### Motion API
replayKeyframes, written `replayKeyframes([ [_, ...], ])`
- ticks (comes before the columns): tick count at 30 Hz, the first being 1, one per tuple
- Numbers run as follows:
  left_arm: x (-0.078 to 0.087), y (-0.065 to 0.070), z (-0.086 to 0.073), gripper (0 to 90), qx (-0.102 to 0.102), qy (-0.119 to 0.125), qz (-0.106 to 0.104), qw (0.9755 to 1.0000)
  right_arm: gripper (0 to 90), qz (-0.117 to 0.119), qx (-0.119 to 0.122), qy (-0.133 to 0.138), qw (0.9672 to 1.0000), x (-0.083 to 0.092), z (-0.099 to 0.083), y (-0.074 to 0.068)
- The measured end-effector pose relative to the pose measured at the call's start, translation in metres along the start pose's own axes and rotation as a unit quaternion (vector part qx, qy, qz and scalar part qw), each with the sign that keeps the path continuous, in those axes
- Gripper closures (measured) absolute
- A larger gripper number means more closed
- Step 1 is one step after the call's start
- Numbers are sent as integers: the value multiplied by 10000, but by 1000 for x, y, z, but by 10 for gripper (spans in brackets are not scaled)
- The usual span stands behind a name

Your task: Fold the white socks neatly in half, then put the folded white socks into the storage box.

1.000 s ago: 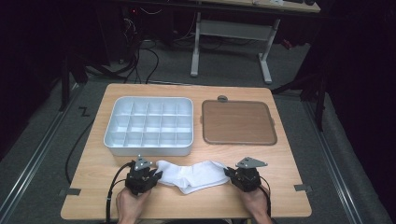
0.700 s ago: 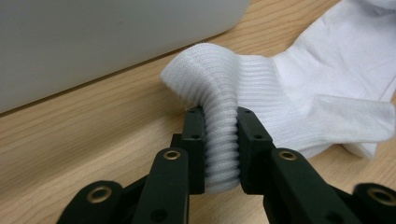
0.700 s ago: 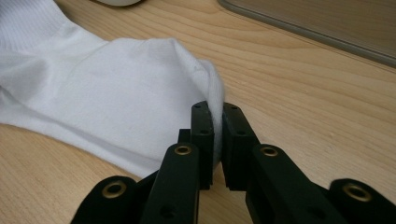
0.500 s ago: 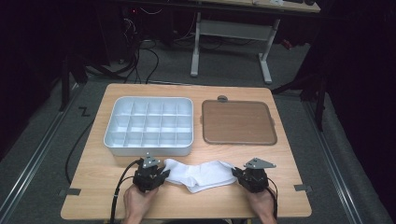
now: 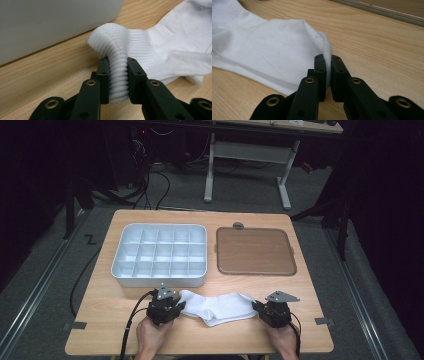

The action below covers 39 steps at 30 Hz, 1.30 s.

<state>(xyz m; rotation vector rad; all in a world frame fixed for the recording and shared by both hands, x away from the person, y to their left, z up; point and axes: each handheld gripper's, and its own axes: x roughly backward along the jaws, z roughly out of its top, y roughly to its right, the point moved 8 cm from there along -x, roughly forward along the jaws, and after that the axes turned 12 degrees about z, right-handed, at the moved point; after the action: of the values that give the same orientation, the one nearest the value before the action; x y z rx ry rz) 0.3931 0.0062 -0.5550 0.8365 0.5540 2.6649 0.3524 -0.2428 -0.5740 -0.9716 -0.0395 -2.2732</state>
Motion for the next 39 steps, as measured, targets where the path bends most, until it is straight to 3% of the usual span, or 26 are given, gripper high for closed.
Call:
replayKeyframes([
  [4, -2, -1, -1, 735, -45, 6, 41, 10000, 852, -6, 3, -20, 10000, -1, -1, 0],
  [7, -5, -3, -5, 719, -190, -44, 135, 9997, 847, -12, -26, -18, 10000, -3, -3, 1],
  [9, -6, -4, -5, 698, -152, -59, 147, 9998, 838, -16, -47, 4, 10000, -4, -3, 1],
  [14, -6, -9, -4, 558, -161, 27, 256, 9995, 740, -39, -83, -24, 10000, -6, -4, 2],
  [19, -2, -15, 2, 403, -9, 207, 344, 9992, 641, -43, -184, 24, 9998, -7, -4, 3],
  [25, -1, -20, 6, 329, 172, 194, 406, 9988, 567, -173, -150, 135, 9996, -3, 0, 3],
  [31, -7, -21, 1, 311, 74, 99, 541, 9985, 569, -259, -42, 470, 9985, 10, 11, -3],
  [35, -7, -21, 0, 325, 15, 123, 585, 9982, 586, -141, 57, 593, 9981, 14, 18, -11],
  [37, -8, -20, -3, 329, -184, 182, 667, 9974, 604, 39, 177, 638, 9978, 11, 23, -19],
  [39, -9, -20, -3, 329, -190, 191, 697, 9972, 615, 109, 199, 622, 9978, 9, 24, -22],
])
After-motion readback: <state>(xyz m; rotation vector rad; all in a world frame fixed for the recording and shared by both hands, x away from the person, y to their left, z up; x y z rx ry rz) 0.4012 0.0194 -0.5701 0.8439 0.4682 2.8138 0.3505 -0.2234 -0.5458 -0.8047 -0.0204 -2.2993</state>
